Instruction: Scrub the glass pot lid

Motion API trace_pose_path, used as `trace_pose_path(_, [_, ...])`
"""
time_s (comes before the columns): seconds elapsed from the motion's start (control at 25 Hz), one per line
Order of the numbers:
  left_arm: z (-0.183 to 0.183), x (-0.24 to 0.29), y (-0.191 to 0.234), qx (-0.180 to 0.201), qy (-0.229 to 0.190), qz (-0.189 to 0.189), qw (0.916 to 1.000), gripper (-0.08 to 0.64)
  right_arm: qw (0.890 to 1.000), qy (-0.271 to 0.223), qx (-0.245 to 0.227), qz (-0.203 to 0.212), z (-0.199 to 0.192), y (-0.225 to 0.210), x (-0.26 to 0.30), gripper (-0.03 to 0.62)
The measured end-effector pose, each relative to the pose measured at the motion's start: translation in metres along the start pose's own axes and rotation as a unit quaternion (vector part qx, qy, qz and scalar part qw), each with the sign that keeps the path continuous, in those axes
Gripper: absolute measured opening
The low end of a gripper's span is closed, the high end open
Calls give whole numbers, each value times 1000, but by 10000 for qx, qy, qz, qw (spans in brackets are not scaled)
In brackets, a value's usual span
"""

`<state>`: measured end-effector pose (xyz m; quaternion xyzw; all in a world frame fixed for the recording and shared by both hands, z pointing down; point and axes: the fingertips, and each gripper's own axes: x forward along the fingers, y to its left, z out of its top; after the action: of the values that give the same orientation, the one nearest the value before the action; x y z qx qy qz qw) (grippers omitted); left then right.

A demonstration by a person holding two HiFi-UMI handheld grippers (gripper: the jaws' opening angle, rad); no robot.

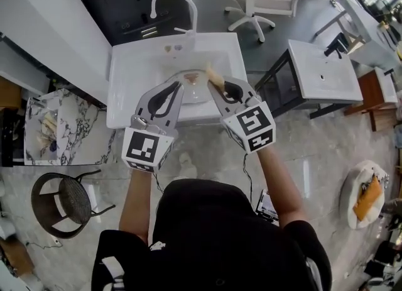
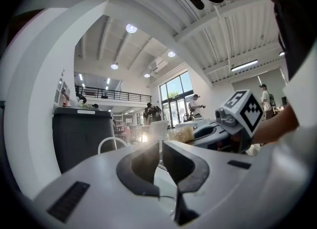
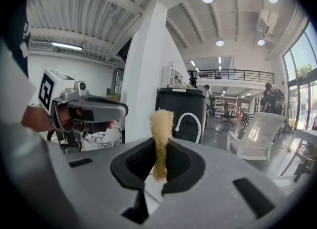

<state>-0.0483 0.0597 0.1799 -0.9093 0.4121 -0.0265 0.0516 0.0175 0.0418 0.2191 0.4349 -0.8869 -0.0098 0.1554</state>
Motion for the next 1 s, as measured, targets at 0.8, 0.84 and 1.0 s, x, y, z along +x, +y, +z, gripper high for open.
trace_pose_path(0.8, [22, -75, -91, 82, -164, 360, 9992, 17, 9984, -551, -58, -115, 6, 52, -109, 15])
trace_pose_path(0.84, [24, -77, -93, 103, -169, 369, 9991, 17, 9983, -574, -56, -113, 6, 53, -111, 15])
trace_pose_path(1.0, [26, -82, -99, 149, -161, 390, 9990, 17, 9982, -589, -68, -105, 2, 58, -120, 15])
